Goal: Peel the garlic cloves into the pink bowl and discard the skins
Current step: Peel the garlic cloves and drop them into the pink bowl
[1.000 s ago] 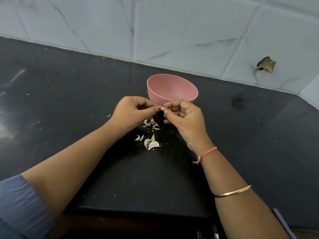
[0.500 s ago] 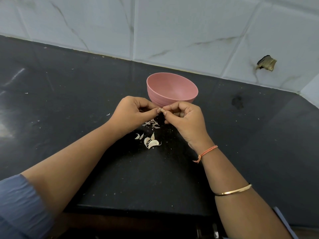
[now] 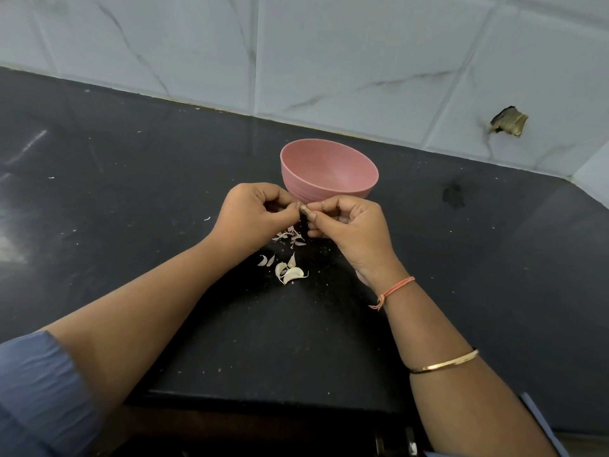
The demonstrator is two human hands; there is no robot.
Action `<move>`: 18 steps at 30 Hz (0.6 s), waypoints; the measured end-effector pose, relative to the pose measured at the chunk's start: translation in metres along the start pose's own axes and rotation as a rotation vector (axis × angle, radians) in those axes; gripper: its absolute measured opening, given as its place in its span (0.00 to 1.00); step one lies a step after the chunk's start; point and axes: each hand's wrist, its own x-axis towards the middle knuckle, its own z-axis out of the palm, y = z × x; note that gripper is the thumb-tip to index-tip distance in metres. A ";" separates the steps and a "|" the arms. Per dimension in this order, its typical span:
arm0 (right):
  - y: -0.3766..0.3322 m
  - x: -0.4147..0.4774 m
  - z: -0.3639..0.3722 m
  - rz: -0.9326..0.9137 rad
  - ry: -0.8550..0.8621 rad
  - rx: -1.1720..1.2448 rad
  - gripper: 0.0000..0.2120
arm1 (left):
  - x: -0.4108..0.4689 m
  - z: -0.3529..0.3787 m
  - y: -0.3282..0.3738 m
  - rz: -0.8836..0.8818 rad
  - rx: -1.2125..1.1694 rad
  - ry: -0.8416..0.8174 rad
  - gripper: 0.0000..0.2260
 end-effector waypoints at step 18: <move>-0.004 -0.001 0.001 0.087 -0.090 0.258 0.10 | 0.004 0.001 -0.003 -0.094 0.034 0.003 0.03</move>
